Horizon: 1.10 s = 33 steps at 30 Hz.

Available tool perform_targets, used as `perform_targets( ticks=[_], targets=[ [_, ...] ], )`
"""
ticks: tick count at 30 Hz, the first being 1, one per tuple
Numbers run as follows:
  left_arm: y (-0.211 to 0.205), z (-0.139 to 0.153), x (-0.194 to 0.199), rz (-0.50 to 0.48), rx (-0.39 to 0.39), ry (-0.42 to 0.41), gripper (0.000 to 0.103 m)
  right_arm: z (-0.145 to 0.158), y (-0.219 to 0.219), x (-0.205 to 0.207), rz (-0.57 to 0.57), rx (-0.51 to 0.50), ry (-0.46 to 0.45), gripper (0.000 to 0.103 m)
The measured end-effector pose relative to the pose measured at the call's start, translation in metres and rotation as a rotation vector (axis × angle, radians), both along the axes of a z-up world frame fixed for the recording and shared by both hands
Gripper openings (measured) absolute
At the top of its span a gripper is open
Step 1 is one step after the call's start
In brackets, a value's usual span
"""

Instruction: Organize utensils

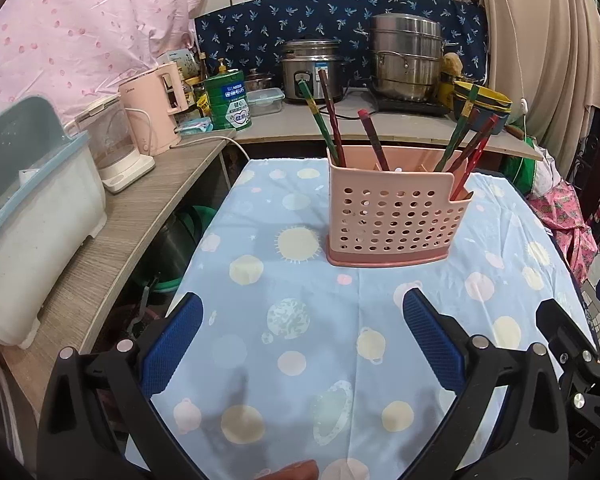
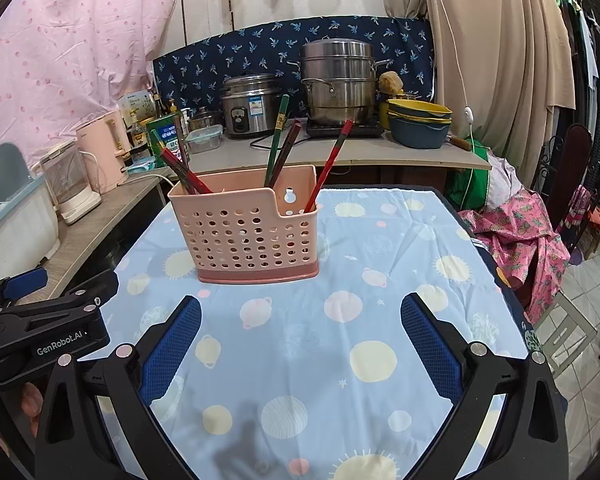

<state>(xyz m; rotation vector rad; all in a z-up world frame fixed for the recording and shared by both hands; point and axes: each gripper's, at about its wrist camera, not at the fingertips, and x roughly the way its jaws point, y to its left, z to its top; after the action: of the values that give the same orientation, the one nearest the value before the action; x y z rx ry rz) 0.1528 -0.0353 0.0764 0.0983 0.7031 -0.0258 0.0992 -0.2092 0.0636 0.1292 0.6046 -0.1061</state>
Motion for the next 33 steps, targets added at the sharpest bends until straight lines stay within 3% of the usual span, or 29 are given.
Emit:
perform_targets(
  ticks=[33],
  targets=[
    [-0.0076,-0.0031,0.0046,-0.008,0.027,-0.001,0.096,-0.0065,-0.0033,0.0062,-0.015,0.005,0.014,0.096]
  ],
)
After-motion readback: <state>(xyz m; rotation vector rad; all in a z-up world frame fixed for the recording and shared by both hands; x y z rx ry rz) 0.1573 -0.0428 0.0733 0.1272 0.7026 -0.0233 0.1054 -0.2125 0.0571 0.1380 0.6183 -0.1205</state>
